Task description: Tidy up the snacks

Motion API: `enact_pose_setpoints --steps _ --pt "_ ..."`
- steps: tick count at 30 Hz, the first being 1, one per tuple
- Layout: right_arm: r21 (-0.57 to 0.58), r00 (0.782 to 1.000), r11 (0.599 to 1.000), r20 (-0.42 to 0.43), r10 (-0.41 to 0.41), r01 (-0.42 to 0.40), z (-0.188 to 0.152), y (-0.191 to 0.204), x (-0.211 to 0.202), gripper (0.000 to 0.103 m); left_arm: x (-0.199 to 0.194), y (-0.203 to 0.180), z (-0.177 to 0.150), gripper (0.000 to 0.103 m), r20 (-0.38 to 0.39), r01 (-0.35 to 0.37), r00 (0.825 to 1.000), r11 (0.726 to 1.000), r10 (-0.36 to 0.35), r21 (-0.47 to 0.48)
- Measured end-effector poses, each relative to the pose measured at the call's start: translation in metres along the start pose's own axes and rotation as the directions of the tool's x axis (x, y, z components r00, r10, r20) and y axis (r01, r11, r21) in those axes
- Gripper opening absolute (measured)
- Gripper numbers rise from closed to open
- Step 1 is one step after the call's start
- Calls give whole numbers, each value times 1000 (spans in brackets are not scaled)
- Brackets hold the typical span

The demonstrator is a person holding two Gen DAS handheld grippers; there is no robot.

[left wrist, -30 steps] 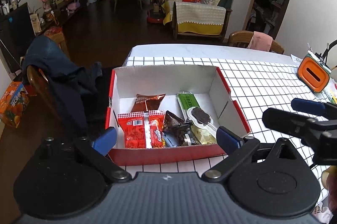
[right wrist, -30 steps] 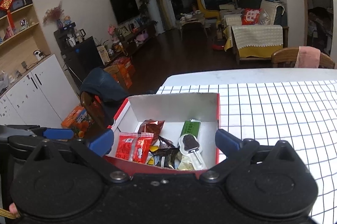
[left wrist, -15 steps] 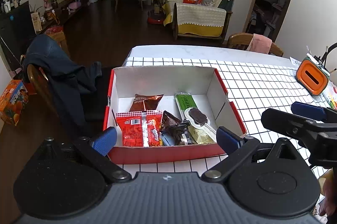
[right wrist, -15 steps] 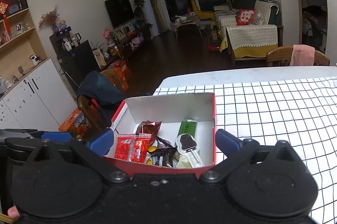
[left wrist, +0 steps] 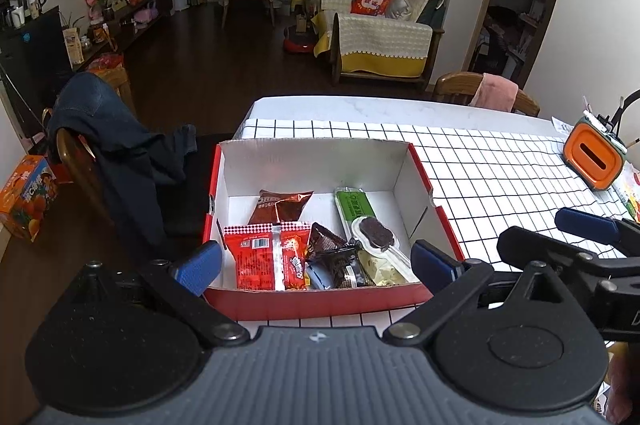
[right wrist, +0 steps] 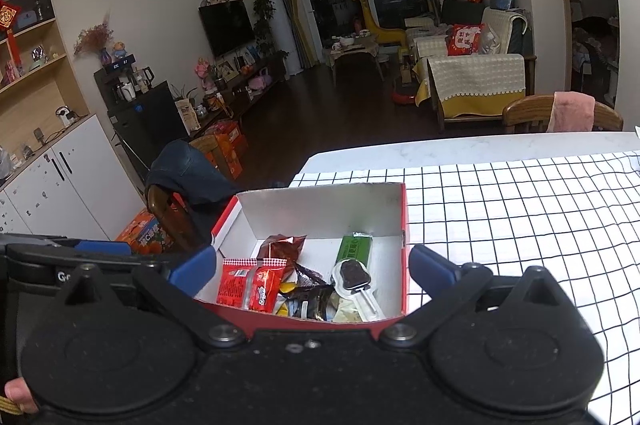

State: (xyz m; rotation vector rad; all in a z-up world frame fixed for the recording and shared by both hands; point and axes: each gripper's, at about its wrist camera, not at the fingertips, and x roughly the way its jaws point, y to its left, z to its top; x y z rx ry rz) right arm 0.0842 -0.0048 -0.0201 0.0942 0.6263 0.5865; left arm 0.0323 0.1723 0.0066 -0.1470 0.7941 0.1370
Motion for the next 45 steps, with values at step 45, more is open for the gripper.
enact_pose_setpoints --steps 45 --pt "56 1000 998 0 6 -6 -7 -10 1 102 5 -9 -8 101 -43 -10 999 1000 10 -1"
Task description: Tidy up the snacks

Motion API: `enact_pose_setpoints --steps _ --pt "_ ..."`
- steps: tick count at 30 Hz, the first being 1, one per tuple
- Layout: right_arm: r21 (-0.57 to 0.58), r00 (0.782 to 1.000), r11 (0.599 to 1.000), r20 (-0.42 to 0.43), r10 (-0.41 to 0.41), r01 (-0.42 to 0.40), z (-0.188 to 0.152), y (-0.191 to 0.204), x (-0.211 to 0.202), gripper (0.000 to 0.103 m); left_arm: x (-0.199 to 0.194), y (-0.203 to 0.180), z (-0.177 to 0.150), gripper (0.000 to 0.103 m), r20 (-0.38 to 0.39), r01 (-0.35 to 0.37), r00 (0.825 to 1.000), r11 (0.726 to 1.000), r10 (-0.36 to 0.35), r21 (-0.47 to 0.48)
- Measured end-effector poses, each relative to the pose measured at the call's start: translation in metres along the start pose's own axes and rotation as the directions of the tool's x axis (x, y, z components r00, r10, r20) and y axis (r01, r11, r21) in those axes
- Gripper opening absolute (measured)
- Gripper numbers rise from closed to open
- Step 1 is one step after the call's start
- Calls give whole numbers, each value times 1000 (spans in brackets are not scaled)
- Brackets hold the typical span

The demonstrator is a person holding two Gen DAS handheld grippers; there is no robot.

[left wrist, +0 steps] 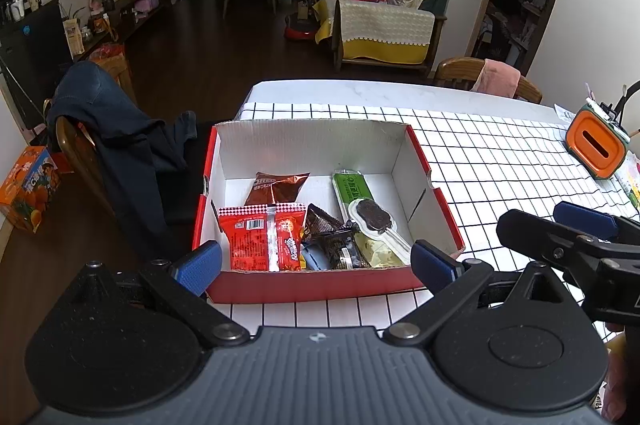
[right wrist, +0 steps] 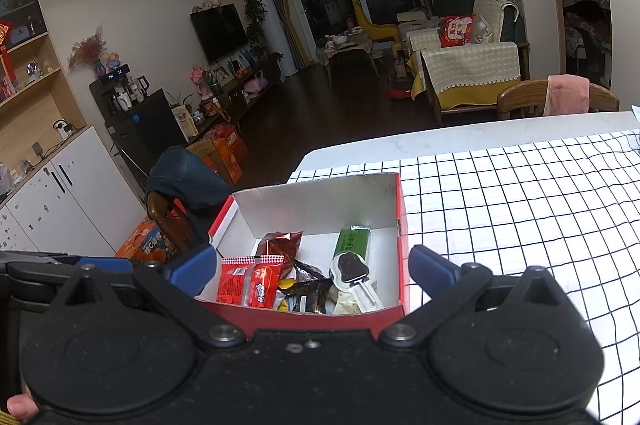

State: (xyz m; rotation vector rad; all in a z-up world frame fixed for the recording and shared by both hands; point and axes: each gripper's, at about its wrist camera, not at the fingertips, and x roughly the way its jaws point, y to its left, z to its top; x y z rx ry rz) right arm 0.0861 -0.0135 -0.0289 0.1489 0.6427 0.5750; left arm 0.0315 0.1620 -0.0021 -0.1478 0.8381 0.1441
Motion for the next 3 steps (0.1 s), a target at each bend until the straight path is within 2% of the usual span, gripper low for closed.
enact_pose_setpoints --steps 3 --pt "0 1000 1000 -1 -2 2 -1 0 0 102 2 1 0 101 -5 3 1000 1000 -3 -4"
